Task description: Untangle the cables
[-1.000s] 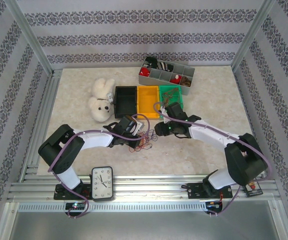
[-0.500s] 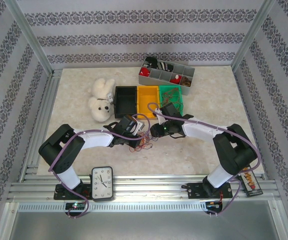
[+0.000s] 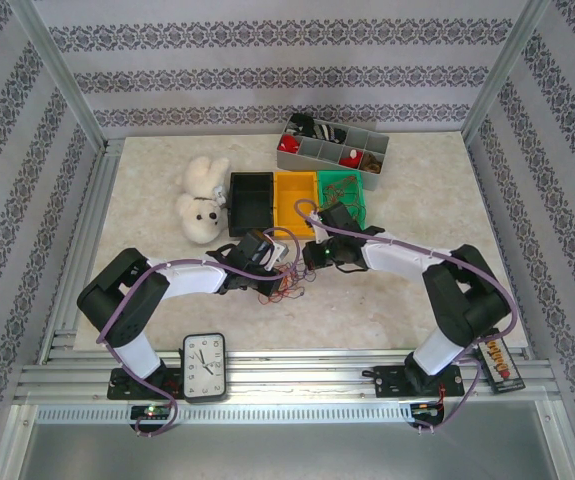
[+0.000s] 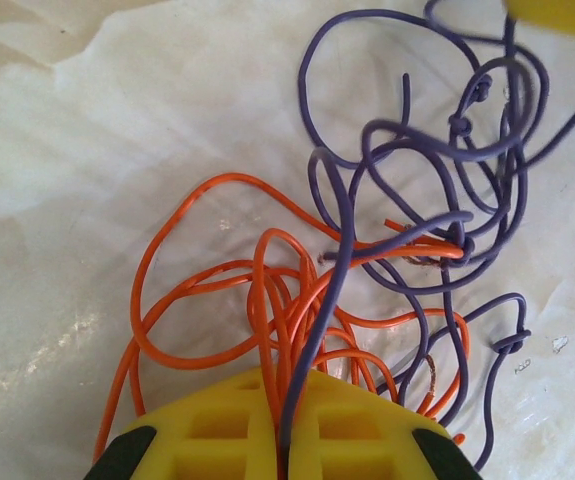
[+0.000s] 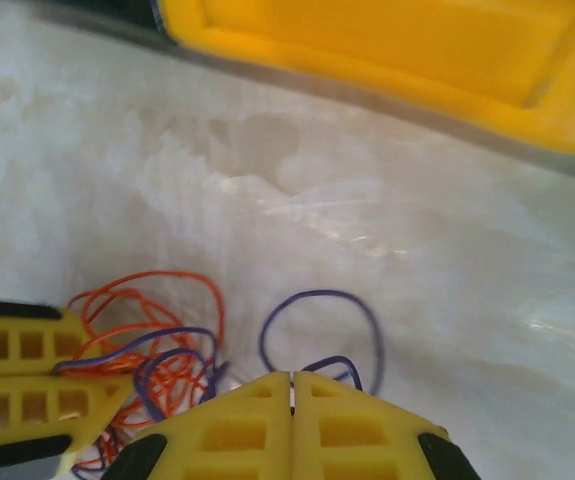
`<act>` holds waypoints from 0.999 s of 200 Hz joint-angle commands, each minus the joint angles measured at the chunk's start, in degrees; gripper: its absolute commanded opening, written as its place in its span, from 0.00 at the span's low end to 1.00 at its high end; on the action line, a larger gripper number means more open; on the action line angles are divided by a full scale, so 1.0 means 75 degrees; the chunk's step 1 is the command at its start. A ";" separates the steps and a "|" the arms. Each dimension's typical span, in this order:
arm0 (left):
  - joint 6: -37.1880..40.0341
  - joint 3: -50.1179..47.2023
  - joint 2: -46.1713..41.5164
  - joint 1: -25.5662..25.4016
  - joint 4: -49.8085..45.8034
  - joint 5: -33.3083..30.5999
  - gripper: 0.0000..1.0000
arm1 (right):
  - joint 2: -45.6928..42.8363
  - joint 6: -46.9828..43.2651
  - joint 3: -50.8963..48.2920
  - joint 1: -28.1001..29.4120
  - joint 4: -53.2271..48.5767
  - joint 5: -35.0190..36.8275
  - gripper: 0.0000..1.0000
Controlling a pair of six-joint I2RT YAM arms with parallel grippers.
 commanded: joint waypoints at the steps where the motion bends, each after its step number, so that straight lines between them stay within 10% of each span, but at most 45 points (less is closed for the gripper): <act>1: -0.0114 -0.0123 0.0029 0.0035 -0.0080 -0.0039 0.00 | -0.0759 0.0386 -0.0336 -0.0447 -0.0043 0.1169 0.00; 141: -0.0726 -0.0583 -0.0287 0.0239 -0.0270 -0.1749 0.00 | -0.4218 0.2017 -0.1852 -0.5036 -0.1201 0.2949 0.00; 200: -0.0476 -0.0478 -0.0276 0.0251 0.0309 -0.0442 0.01 | -0.4351 0.1339 -0.1318 -0.4374 -0.0845 0.1721 0.01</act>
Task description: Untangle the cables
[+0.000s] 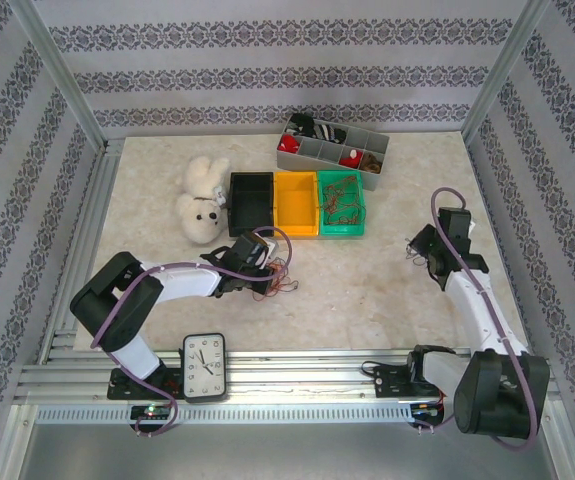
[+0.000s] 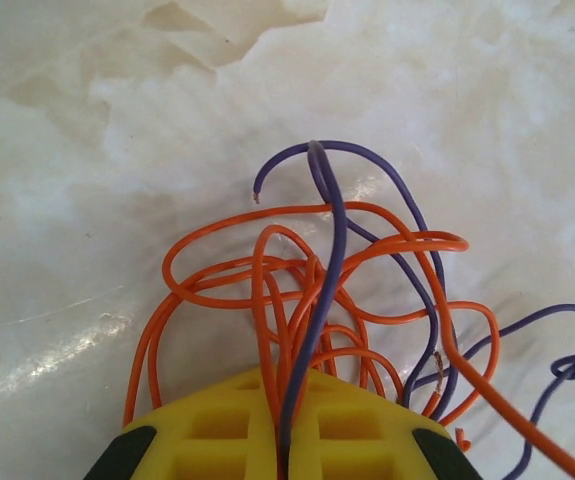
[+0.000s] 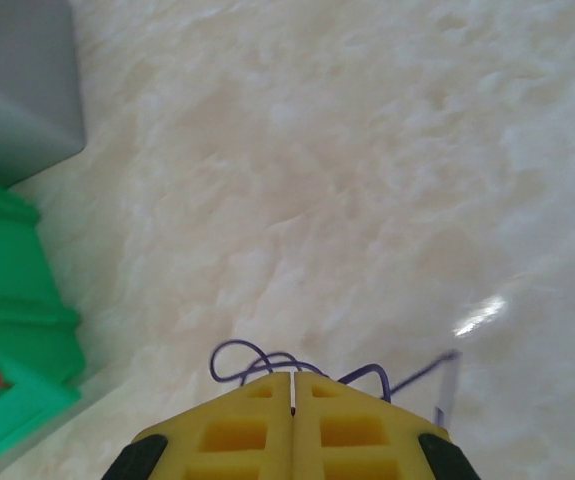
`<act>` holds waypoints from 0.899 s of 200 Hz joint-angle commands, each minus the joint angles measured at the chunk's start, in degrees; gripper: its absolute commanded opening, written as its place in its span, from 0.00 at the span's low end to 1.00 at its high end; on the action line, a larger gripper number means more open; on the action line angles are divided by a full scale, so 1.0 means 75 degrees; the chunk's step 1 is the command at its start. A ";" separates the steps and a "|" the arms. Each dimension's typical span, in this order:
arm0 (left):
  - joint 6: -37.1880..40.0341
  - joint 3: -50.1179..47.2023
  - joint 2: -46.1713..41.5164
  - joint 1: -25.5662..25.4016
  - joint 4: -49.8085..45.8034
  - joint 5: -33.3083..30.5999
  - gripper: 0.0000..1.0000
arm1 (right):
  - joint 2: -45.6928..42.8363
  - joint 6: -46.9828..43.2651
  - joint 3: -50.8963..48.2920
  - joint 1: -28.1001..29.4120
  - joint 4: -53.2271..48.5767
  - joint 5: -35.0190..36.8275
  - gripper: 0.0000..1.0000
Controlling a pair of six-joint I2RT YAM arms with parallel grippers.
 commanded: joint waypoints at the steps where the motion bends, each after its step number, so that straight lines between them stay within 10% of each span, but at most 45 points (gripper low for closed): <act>1: -0.0049 -0.0072 0.0036 0.0100 0.0102 0.0417 0.01 | -0.0220 -0.0389 0.0442 0.0560 0.0176 -0.0652 0.01; 73: -0.0038 0.0323 -0.0392 0.0092 0.0206 0.0124 0.31 | 0.1573 -0.1564 0.3094 0.3722 0.0641 -0.0963 0.04; 142: -0.0705 -0.0070 -0.1875 0.0347 -0.0127 -0.2111 0.66 | 0.5474 -0.2173 0.6328 0.4205 0.0382 -0.1392 0.06; 180: -0.0565 -0.0432 -0.2081 0.0507 -0.0216 -0.1790 0.69 | 0.6189 -0.1999 0.7028 0.4286 0.0197 -0.1574 0.40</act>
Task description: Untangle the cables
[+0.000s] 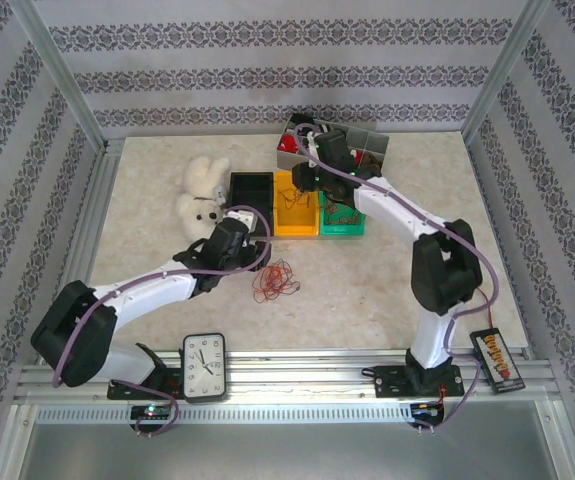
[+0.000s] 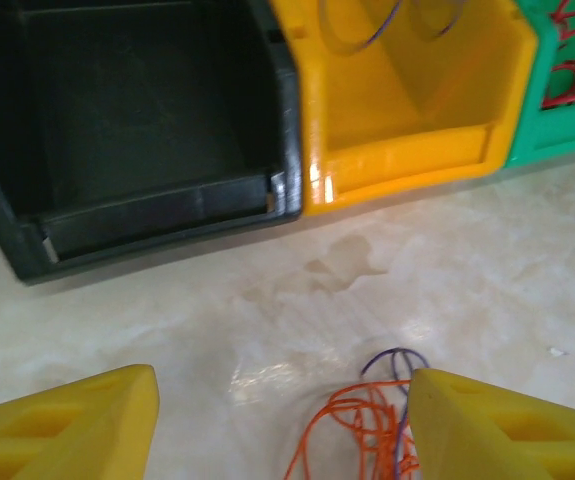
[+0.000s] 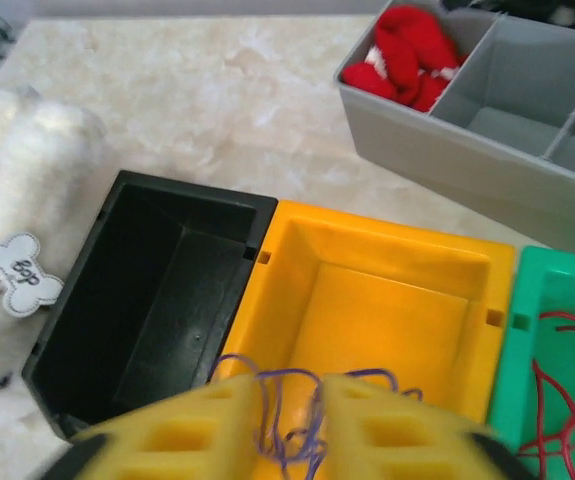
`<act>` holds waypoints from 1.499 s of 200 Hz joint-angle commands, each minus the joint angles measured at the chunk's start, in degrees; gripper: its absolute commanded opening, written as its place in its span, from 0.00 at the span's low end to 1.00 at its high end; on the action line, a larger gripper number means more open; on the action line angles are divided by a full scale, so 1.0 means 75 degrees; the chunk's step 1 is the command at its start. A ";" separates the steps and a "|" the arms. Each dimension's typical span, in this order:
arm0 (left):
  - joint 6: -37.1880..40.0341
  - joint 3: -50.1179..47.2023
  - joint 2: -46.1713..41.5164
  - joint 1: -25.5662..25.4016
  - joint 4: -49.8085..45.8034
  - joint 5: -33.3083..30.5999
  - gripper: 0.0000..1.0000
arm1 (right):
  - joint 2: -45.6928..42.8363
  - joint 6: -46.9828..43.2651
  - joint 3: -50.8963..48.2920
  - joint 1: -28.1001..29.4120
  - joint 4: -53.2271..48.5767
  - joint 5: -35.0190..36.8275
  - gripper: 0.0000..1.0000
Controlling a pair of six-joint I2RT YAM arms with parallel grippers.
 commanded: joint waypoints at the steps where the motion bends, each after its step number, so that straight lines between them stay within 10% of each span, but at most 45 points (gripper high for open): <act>1: 0.0024 -0.0255 -0.0082 0.0108 -0.0246 -0.0015 0.69 | -0.0051 0.0016 0.0332 0.0077 -0.0205 -0.0154 0.41; 103: 0.0086 -0.0779 0.0150 0.0117 -0.0102 0.1013 0.53 | -0.1768 -0.0509 -0.3334 0.1494 -0.0184 -0.1274 0.43; 300: -0.0259 -0.1022 0.0216 0.0120 0.0170 0.0709 0.54 | 0.0317 -0.0190 -0.2145 0.1625 -0.0381 -0.2913 0.43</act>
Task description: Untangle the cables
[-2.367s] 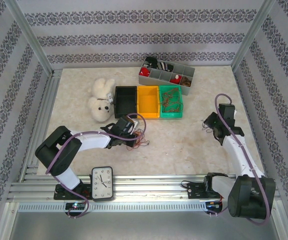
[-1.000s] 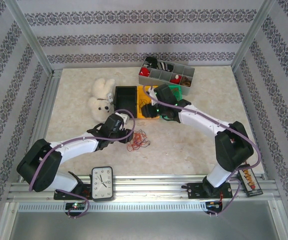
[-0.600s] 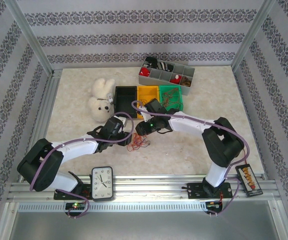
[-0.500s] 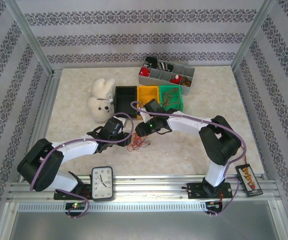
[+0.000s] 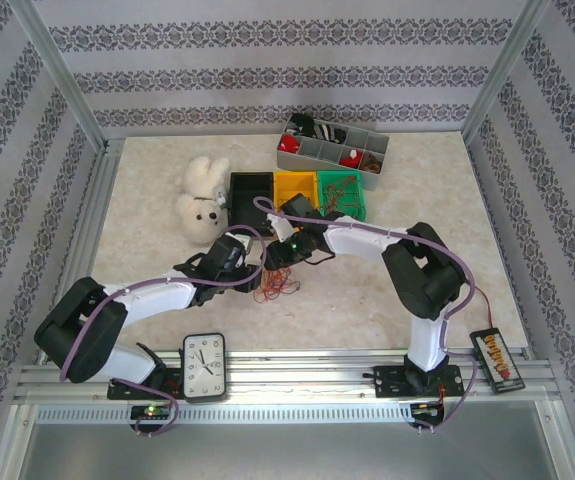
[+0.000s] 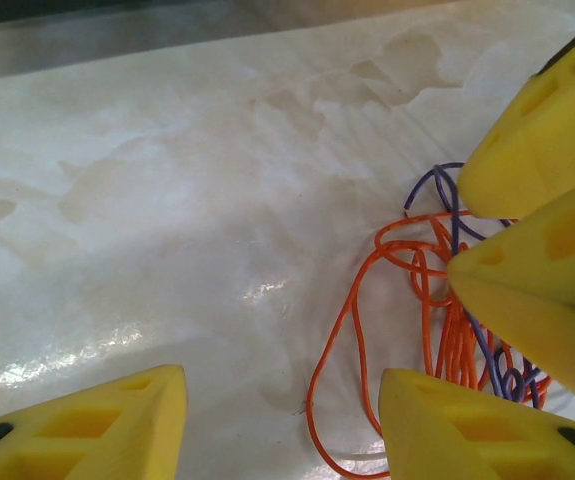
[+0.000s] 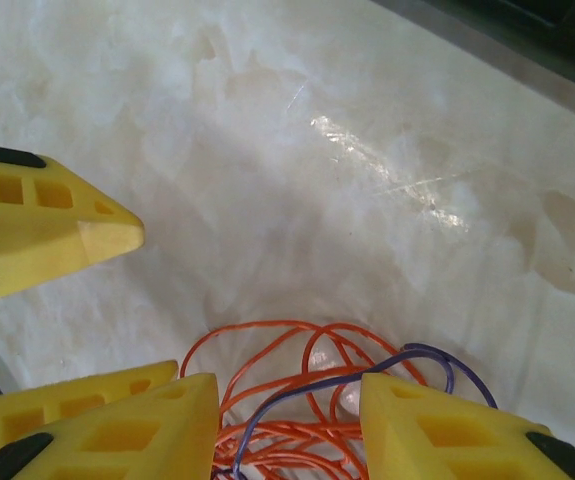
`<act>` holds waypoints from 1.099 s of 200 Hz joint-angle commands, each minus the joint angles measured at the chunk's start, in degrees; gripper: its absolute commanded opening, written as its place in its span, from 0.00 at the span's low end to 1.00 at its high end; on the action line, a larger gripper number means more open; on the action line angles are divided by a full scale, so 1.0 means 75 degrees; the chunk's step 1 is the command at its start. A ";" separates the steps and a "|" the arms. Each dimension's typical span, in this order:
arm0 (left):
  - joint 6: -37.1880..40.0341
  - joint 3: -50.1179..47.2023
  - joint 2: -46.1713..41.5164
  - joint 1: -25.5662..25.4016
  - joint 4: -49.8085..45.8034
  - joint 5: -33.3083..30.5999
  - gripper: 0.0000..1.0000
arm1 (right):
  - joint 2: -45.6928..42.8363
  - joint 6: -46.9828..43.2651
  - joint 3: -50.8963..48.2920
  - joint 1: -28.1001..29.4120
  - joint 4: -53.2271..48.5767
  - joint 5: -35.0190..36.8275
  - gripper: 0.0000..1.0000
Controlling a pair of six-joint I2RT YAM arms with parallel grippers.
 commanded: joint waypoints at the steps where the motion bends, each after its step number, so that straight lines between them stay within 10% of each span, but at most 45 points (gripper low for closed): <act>1: -0.0078 -0.0074 -0.0023 0.0065 0.0211 -0.0137 0.54 | 0.0189 0.0145 0.0304 -0.0071 -0.0075 -0.0274 0.43; 220: 0.0076 -0.0009 0.0085 0.0065 0.0131 -0.0175 0.54 | 0.0784 0.0375 0.0885 -0.0128 -0.0251 -0.0466 0.41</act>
